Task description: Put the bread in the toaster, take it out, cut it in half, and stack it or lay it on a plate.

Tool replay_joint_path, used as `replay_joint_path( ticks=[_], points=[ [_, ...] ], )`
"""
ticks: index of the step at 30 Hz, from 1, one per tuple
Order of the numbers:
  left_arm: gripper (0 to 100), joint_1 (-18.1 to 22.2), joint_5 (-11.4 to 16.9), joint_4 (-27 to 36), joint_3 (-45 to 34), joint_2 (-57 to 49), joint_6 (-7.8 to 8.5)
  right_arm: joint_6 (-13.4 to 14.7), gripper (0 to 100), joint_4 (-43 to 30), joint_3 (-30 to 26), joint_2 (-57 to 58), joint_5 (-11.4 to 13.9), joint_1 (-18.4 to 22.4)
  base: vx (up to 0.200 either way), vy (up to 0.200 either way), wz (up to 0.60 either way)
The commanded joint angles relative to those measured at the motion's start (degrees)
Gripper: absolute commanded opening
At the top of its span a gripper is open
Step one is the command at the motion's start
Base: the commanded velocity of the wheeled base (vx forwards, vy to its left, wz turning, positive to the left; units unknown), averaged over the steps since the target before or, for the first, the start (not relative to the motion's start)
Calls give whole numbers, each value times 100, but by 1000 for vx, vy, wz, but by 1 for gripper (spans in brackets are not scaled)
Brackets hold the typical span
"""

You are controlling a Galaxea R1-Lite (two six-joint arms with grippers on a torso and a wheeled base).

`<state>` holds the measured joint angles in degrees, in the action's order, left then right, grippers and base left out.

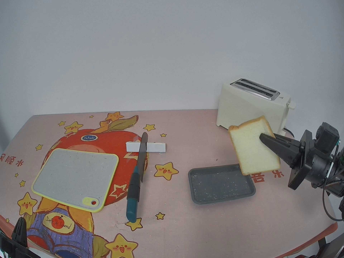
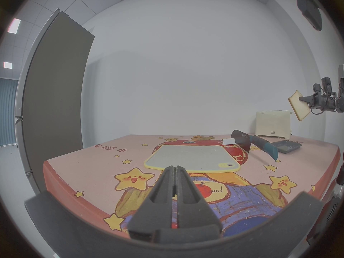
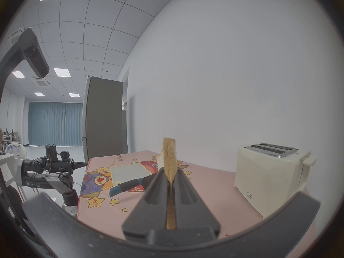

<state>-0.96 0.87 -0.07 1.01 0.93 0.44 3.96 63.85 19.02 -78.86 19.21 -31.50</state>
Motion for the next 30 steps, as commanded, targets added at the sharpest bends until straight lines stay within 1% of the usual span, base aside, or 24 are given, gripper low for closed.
replay_joint_path(
  ticks=[1, 12, 13, 17, 22, 30],
  points=[
    [0, 0, 1, -1, -101, -14, 0, -1, 0, 4, -3, -15, -5, -40, 0, 200, 0],
    [0, 0, 1, -1, -101, -14, 9, -1, 0, -5, -21, -15, 4, -76, 0, 200, 0],
    [0, 0, 1, -1, -101, -14, 9, -1, 0, -5, -21, -15, -5, -155, 0, 200, 0],
    [0, 0, 1, -1, -101, -14, 9, 34, 0, -13, -91, -24, -5, -216, 0, 200, 0],
    [0, 0, 1, -1, -101, -14, 9, 34, 0, -22, -144, -59, -14, -427, 0, 200, 0],
    [0, 0, 10, -1, -101, -14, 9, 43, 0, -22, -144, -94, -14, -436, 0, 200, 0]
  ],
)
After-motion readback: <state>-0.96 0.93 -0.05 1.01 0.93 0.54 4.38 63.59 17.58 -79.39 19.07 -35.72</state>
